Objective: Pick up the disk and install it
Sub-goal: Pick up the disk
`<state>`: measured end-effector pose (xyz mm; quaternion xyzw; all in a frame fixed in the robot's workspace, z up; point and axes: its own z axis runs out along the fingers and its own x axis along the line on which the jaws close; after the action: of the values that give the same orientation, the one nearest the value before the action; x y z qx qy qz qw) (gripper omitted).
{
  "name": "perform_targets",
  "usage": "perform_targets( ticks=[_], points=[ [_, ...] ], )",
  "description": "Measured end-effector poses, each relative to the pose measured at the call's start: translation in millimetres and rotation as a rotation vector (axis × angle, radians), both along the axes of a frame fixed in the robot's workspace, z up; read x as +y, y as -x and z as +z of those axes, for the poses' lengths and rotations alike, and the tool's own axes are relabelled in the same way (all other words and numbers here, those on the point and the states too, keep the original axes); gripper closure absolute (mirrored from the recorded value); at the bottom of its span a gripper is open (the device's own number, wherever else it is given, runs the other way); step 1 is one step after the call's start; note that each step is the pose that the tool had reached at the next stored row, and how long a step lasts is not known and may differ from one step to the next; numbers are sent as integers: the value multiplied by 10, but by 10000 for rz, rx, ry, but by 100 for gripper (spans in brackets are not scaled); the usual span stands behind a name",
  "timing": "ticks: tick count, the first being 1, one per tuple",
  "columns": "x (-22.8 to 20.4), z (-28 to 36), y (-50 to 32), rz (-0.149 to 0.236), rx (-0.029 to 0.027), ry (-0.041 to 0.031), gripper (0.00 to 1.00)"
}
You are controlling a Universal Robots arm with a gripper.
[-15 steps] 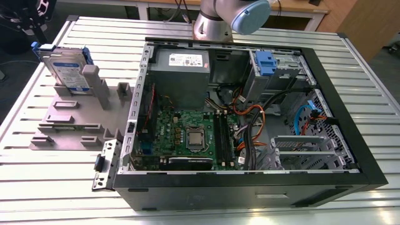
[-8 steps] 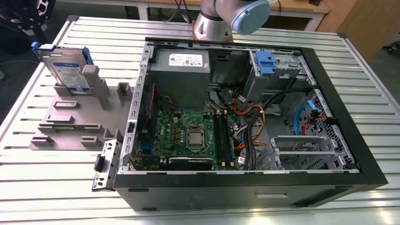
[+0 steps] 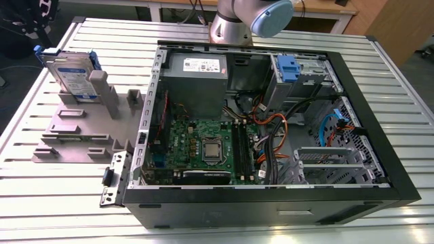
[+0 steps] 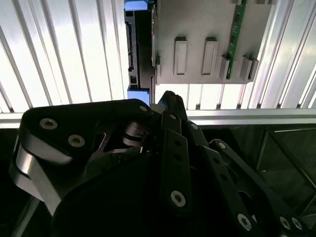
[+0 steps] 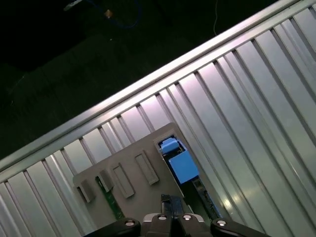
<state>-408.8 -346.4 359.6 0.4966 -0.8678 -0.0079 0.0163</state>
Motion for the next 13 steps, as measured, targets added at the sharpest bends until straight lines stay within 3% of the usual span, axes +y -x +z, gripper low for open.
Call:
perform_targets(
  ticks=[2, 5, 13],
  points=[
    [1, -6, 1, 10, 1, -17, 89],
    [1, -15, 5, 13, 0, -122, 89],
    [17, -34, 15, 166, 0, -214, 89]
  ],
)
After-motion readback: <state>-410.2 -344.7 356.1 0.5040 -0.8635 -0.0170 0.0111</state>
